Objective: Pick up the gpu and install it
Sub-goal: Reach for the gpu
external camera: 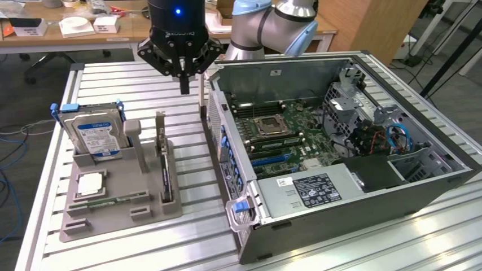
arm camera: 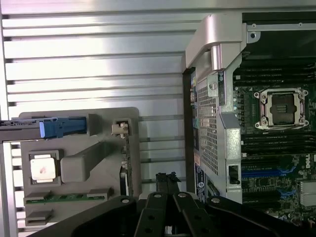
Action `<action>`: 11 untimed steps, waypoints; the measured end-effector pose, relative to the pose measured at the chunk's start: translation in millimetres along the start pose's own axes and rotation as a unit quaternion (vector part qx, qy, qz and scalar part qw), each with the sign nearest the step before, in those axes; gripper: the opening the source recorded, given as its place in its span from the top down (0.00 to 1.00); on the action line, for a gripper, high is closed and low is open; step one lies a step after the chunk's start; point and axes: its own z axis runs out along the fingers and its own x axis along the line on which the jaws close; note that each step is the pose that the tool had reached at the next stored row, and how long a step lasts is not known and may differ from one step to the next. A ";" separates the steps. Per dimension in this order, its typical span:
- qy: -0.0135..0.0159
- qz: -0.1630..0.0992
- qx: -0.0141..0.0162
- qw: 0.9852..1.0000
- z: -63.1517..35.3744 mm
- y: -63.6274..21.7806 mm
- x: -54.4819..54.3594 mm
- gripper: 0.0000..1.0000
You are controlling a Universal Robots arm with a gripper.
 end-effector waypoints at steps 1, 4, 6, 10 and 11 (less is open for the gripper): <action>0.000 0.000 0.000 1.000 0.1 -0.1 0.8 0.89; 0.000 0.000 0.000 1.000 0.3 -0.3 2.9 0.89; 0.000 0.000 0.000 1.000 0.4 -0.4 4.2 0.89; 0.000 0.000 0.000 1.000 0.6 -0.6 6.6 0.89; 0.000 0.000 0.000 1.000 0.6 -0.6 7.1 0.89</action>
